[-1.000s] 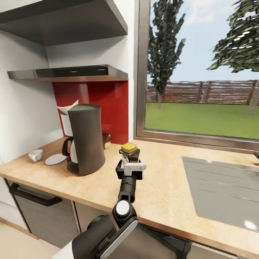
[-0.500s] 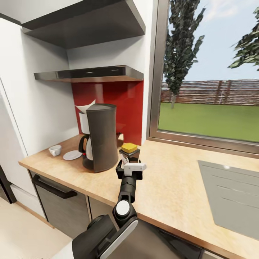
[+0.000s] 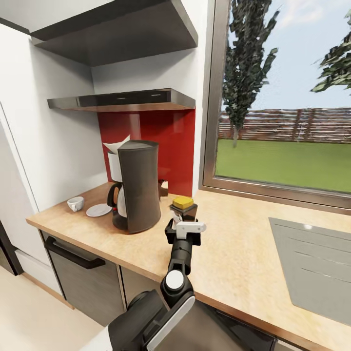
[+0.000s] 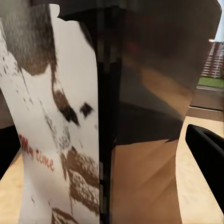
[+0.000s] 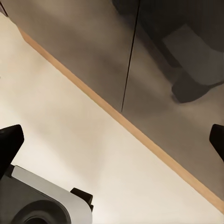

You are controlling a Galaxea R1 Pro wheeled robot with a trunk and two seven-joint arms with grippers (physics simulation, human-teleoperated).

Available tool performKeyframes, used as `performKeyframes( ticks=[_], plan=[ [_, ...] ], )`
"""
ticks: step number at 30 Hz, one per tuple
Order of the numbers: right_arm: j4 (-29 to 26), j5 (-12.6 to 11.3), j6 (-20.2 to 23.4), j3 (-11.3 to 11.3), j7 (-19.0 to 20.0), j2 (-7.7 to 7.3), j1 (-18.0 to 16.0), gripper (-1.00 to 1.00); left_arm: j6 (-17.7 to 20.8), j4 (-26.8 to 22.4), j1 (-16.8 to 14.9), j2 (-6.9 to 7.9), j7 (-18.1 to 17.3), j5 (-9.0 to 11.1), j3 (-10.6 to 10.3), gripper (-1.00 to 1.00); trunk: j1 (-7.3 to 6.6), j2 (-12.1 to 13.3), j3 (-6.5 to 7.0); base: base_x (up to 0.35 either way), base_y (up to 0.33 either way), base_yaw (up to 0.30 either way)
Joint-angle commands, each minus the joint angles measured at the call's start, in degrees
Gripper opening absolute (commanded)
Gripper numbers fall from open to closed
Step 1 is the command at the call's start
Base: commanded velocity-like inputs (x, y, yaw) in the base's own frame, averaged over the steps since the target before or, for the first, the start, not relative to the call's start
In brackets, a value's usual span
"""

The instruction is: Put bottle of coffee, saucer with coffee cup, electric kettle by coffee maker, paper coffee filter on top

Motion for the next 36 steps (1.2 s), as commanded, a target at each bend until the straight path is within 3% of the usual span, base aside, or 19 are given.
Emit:
performKeyframes(
  ticks=[1, 6, 10, 11, 16, 22, 26, 36],
  plan=[
    [0.05, -0.62, -0.16, 0.38, 0.31, 0.00, -0.02, 1.00, 0.39, -0.01, -0.09, 0.00, -0.70, 0.06, 0.62, -1.00, 0.00, -0.04, -0.05, 0.000, 0.000, 0.000],
    [0.05, -0.61, -0.16, 0.38, 0.31, 0.00, -0.02, 1.00, 0.97, -0.06, -0.18, 0.00, -2.60, 0.05, 4.04, -1.00, 0.00, -0.04, -0.05, 0.000, 0.000, 0.000],
    [0.05, -0.59, -0.16, 0.38, 0.31, 0.00, -0.02, 1.00, 2.63, 0.13, -0.38, 0.00, -3.98, 0.05, 5.03, -1.00, 0.00, -0.04, -0.05, 0.000, 0.000, 0.000],
    [0.05, -0.57, -0.16, 0.38, 0.31, 0.00, -0.02, 1.00, 3.52, 0.21, -0.85, 0.00, -5.74, 0.05, 6.88, -1.00, 0.00, -0.04, -0.05, 0.000, 0.000, 0.000],
    [0.05, -0.59, -0.16, 0.38, 0.31, 0.00, -0.02, 1.00, 4.62, 0.30, -2.06, 0.00, -11.60, 0.06, 11.11, -1.00, 0.00, -0.04, -0.05, 0.000, 0.000, 0.000],
    [0.05, -0.60, -0.16, 0.38, 0.31, 0.00, -0.02, 1.00, 7.01, 1.38, -4.77, 0.00, -12.67, 0.10, 11.77, -1.00, 0.00, -0.04, -0.05, 0.000, 0.000, 0.000],
    [0.05, -0.61, -0.16, 0.38, 0.31, 0.00, -0.02, 1.00, 6.85, 5.97, -6.64, 0.00, -14.20, 0.13, 11.85, -1.00, 0.00, -0.04, -0.05, 0.000, 0.000, 0.000],
    [0.05, -0.60, -0.16, 0.33, 0.31, 0.00, -0.02, 1.00, 6.49, 8.80, -7.16, 0.00, -15.02, 0.14, 11.86, -1.00, 0.00, -0.04, -0.05, 0.000, 0.000, 0.000]
  ],
)
